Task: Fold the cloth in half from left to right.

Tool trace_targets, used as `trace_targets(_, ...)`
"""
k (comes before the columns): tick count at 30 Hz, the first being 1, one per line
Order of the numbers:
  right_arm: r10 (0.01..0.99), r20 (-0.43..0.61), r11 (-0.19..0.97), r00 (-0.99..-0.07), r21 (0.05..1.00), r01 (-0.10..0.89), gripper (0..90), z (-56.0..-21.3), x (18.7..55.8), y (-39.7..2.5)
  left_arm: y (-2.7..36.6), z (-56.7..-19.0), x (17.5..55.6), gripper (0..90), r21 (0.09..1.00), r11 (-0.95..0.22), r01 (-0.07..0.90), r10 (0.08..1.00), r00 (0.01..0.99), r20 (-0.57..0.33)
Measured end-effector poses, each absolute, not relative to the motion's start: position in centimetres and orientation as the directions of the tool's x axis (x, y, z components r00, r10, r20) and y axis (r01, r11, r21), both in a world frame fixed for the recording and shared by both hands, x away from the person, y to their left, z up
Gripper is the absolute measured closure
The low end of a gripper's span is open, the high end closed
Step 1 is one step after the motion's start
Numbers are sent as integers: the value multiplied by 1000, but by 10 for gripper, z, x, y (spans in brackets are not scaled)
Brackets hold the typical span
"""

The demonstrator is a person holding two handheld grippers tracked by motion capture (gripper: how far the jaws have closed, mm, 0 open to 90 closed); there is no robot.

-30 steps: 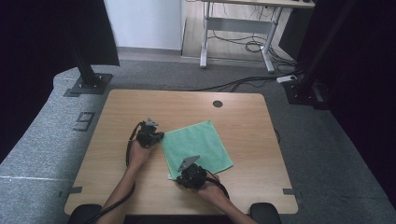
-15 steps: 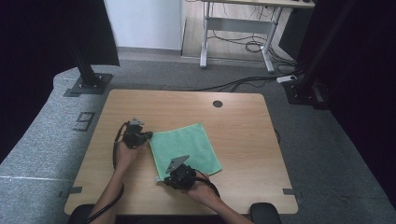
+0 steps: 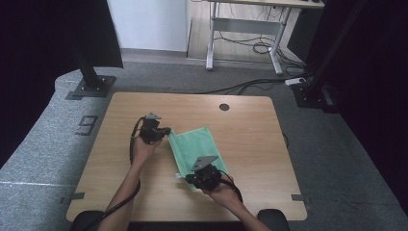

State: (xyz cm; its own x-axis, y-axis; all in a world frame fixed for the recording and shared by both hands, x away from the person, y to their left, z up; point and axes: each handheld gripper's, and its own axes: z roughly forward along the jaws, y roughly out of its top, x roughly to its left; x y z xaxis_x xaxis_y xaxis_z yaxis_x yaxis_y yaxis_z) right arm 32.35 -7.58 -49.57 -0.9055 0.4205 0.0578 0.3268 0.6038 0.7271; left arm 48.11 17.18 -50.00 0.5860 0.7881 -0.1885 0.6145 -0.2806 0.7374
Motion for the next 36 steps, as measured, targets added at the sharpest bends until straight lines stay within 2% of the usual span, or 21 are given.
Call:
trace_targets(11, 485, 59, 572, -873, 733, 368, 849, -497, 328, -110, 138, -497, 494, 883, 743, -295, 601, 770, 610, -187)
trace_targets(24, 569, 63, 519, -820, 746, 417, 849, -498, 336, -152, 98, -493, 507, 881, 748, -341, 569, 757, 639, -141)
trace_targets(36, 606, 68, 519, -792, 721, 459, 848, -511, 344, -164, 72, -505, 519, 879, 726, -399, 560, 752, 653, -91)
